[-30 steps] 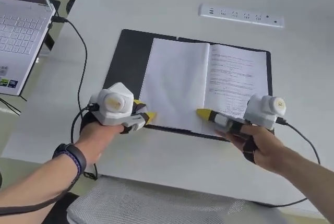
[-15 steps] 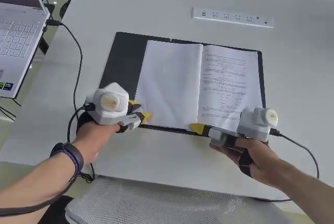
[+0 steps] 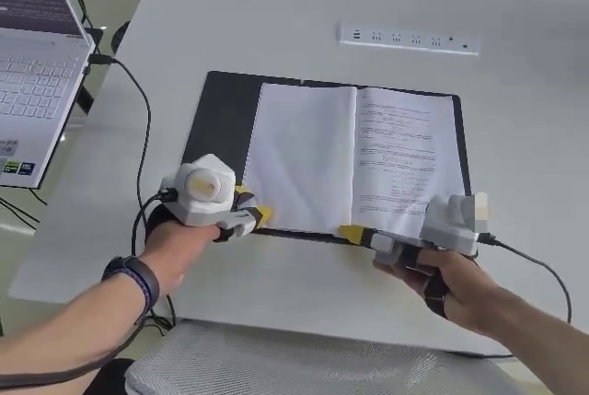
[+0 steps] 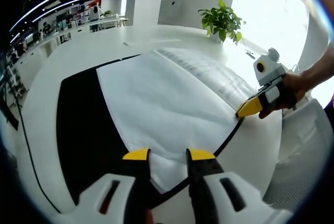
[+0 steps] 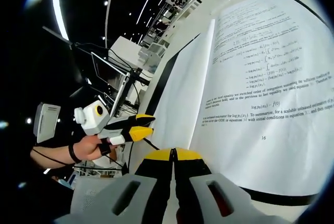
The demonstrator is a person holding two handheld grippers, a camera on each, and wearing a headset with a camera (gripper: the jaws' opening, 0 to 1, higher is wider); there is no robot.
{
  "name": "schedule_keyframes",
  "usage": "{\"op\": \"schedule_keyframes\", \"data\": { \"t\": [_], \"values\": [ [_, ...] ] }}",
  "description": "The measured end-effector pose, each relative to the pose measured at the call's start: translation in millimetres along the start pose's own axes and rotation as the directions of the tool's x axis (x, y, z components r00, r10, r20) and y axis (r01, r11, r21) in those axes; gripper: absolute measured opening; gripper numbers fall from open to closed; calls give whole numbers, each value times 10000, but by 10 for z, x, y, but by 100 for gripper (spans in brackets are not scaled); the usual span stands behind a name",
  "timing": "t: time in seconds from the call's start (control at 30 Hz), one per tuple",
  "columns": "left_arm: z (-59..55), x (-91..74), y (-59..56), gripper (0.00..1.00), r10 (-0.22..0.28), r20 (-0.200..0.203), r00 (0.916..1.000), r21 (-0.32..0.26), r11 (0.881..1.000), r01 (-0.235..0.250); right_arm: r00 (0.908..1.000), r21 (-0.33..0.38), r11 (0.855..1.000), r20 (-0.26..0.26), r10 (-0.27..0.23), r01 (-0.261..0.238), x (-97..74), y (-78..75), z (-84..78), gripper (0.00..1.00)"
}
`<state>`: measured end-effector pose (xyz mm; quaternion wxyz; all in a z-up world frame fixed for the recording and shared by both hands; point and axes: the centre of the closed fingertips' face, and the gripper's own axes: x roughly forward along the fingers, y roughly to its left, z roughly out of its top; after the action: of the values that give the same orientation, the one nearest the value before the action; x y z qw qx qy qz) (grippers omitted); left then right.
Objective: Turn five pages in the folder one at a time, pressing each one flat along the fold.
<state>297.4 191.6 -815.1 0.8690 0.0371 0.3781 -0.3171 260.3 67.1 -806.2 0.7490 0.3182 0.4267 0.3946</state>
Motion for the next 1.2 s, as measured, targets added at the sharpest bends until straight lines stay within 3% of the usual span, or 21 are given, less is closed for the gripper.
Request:
{"op": "schedule_keyframes", "data": {
  "t": [0.33, 0.73, 1.03, 1.2],
  "values": [
    [10, -54, -55, 32, -13, -314, 9995, -55, 10000, 11, 9998, -294, 9994, -54, -166, 164, -120, 26, 17, 0],
    [139, -297, -92, 36, 208, 165, 9996, -87, 9997, -206, 9980, -798, 9957, 461, -437, 473, -445, 33, 147, 6],
    [221, -426, -134, 40, 257, 419, 9988, 95, 9996, -261, 9928, -1638, 9812, 790, -902, 1022, -695, 9, 290, 16],
    [274, -490, -162, 41, 265, 565, 9981, 193, 9994, -276, 9877, -2249, 9637, 932, -1259, 1441, -818, -14, 368, 21]
  ]
}}
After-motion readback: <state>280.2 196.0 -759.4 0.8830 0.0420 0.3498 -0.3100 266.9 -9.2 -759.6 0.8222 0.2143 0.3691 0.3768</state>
